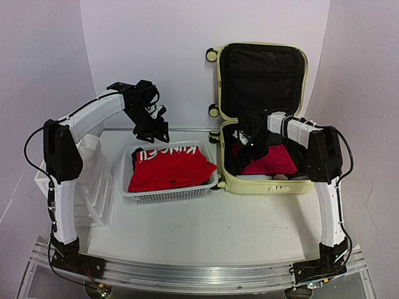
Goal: Open, take out, and arrange the luggage
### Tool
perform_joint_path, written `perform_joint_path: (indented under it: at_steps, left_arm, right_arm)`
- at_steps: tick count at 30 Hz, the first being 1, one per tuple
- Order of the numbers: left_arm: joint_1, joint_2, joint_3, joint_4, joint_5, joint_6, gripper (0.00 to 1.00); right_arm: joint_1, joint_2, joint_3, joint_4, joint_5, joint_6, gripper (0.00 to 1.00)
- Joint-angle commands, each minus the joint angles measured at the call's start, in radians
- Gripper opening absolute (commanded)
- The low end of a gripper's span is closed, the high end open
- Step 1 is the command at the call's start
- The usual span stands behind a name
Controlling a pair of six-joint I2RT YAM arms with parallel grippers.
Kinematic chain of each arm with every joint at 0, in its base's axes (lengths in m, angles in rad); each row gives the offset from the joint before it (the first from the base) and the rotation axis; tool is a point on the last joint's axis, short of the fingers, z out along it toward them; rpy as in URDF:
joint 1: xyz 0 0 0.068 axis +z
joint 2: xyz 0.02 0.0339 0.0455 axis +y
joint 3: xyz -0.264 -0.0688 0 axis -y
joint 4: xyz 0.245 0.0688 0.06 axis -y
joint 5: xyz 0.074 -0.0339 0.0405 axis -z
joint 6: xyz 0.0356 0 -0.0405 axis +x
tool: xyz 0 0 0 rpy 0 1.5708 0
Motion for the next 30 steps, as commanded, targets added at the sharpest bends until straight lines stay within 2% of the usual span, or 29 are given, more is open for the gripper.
perform_joint_path:
  at_steps: [1,4,8,11,15,17,20,30]
  left_arm:
    - [0.0,-0.037,-0.022,-0.006,0.014,-0.017,0.66]
    - [-0.001,-0.028,-0.021,-0.006,0.031,-0.018,0.66]
    - [0.0,-0.018,-0.009,-0.006,0.034,-0.014,0.65]
    - [0.0,-0.018,-0.001,-0.008,0.035,-0.009,0.66]
    - [0.0,-0.012,0.004,-0.01,0.049,0.0,0.65]
    - [0.0,-0.008,0.011,-0.011,0.055,0.003,0.66]
    - [0.0,0.0,0.025,-0.018,0.063,0.005,0.66]
    - [0.0,-0.014,0.02,-0.025,0.059,-0.004,0.66]
  right_arm:
    - [-0.071,-0.152,0.004,0.088,-0.061,0.107,0.8]
    - [-0.076,-0.151,0.032,0.091,-0.072,0.101,0.88]
    - [-0.07,-0.143,0.025,0.091,-0.178,0.034,0.86]
    - [-0.049,-0.152,-0.017,0.092,-0.209,-0.148,0.8]
    - [-0.043,-0.186,-0.116,0.095,-0.322,-0.498,0.61]
    - [-0.044,-0.189,-0.157,0.122,-0.306,-0.602,0.6]
    - [-0.045,-0.141,-0.126,0.102,-0.285,-0.712,0.59]
    - [-0.049,-0.086,-0.093,0.054,-0.311,-0.834,0.63]
